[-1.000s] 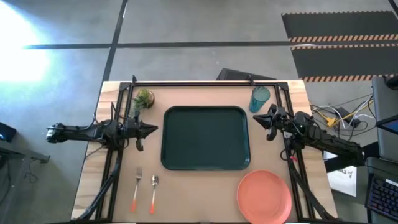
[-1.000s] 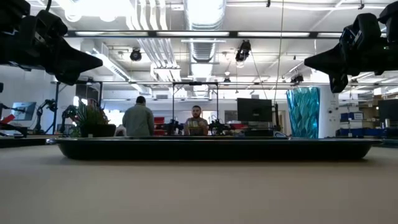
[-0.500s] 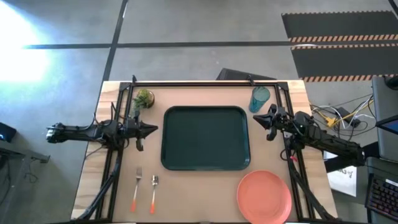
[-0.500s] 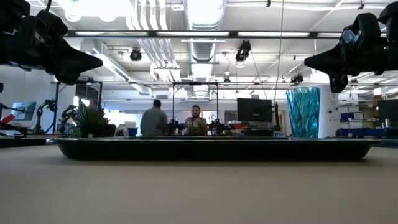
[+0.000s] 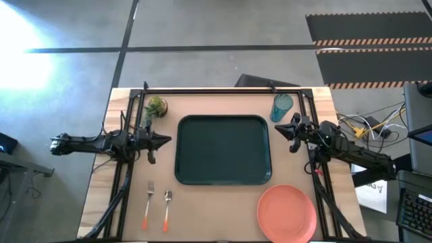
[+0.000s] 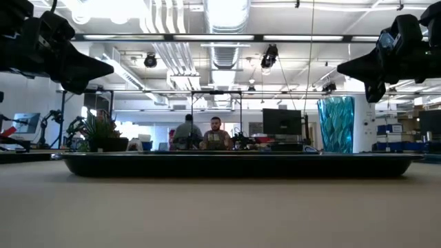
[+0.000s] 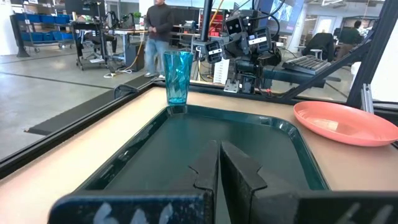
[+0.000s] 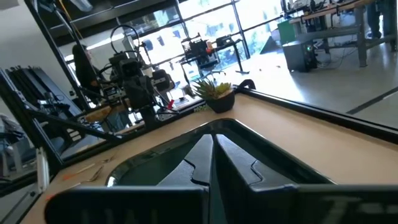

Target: Pick and place plate/cup/fork/spoon on tray

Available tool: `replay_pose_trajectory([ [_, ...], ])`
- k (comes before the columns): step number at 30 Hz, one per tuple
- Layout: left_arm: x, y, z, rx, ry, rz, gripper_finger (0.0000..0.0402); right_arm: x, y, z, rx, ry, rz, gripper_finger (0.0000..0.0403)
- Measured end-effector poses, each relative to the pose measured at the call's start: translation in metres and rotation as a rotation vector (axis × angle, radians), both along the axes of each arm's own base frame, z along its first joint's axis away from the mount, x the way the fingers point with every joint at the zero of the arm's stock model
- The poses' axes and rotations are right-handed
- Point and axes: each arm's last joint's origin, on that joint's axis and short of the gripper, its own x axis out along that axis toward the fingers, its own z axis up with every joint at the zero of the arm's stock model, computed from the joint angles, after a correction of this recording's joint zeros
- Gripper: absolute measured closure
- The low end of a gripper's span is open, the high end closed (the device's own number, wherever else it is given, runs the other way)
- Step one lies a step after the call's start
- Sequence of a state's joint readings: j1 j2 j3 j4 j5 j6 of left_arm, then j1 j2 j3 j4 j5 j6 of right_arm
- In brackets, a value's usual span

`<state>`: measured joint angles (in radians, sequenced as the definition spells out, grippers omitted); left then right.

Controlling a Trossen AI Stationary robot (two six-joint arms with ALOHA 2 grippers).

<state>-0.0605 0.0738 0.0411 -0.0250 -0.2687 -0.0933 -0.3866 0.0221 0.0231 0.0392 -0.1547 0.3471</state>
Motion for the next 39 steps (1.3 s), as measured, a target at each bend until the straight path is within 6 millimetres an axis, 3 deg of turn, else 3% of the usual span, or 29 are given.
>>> replay_pose_trajectory([
  [12,0.000,0.000,0.000,0.000,0.000,0.000,0.0402,-0.002,0.004,0.021,0.186,-0.255,0.136,0.0394],
  [21,0.000,0.000,0.003,0.001,-0.035,0.000,0.0402,-0.019,0.010,0.056,-0.005,-0.628,0.175,0.0394],
  [39,-0.012,0.000,0.053,-0.047,-0.580,-0.041,0.0402,-0.013,0.006,0.053,0.029,-0.584,0.123,0.0394],
])
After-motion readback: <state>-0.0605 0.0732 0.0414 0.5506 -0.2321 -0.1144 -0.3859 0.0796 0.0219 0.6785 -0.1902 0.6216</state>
